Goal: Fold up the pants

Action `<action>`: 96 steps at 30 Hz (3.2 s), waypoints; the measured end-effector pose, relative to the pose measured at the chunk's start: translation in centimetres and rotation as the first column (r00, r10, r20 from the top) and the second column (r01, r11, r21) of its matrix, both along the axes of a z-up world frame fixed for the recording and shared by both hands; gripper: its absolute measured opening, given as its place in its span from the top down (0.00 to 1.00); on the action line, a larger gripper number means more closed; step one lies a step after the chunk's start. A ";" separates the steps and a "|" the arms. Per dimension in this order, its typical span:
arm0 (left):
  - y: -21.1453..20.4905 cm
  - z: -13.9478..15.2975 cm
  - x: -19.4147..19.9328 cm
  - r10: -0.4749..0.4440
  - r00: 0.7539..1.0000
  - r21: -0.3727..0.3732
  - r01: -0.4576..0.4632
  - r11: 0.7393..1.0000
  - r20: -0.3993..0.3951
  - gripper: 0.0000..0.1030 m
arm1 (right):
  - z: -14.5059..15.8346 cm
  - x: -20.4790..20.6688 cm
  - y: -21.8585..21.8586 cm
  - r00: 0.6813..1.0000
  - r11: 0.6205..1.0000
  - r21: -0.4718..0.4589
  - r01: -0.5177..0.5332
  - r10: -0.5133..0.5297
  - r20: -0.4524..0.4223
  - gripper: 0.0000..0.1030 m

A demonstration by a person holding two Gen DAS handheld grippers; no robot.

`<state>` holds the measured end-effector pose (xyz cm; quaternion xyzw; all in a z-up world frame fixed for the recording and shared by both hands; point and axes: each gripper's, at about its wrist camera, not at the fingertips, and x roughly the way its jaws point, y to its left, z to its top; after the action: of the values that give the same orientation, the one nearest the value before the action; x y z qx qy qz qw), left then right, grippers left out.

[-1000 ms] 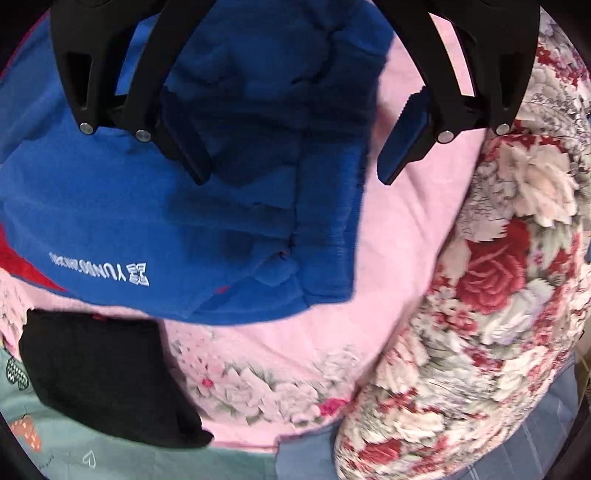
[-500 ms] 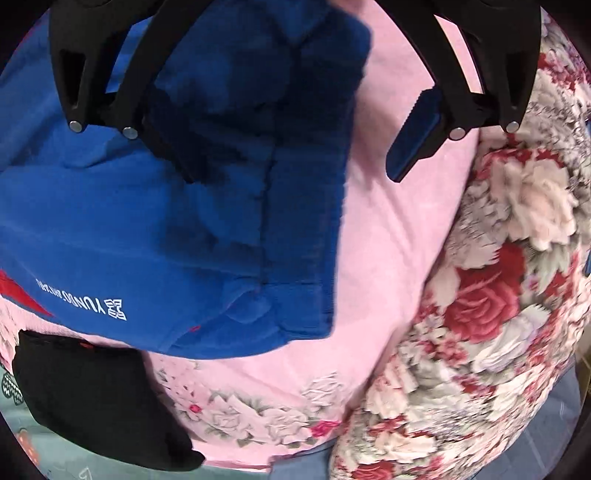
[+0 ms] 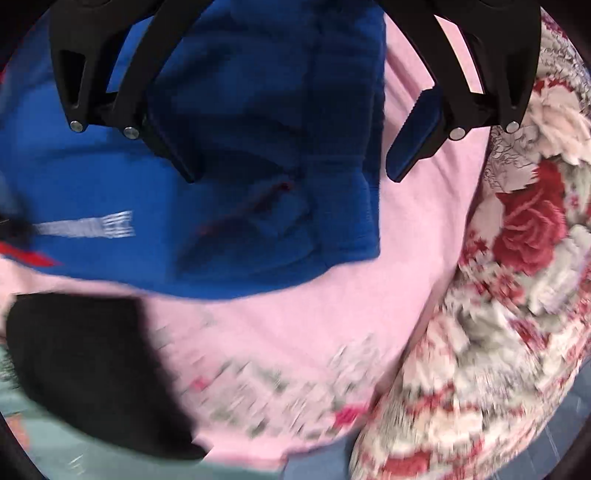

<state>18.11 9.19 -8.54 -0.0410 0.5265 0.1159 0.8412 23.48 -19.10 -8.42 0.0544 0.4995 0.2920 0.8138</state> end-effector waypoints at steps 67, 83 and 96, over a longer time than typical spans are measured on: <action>3.5 0.3 3.5 -0.229 0.970 -0.074 0.234 0.969 0.079 0.60 | -0.9 3.0 -4.6 0.967 0.930 -0.340 -0.137 0.200 0.155 0.45; 2.0 11.1 -7.7 -0.314 0.883 -0.048 0.352 0.935 0.349 0.65 | 9.3 -11.0 -12.8 0.951 0.991 -0.035 -0.126 0.131 0.281 0.96; 3.2 5.0 -17.2 -0.198 0.956 -0.182 0.239 0.954 0.217 0.13 | 0.8 -23.0 -11.1 0.988 0.991 -0.028 -0.131 0.133 0.073 0.64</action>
<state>0.91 12.37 -3.59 -0.0806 0.4513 -0.0383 0.8879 0.43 -30.24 -7.58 0.0008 0.4747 0.3414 0.8112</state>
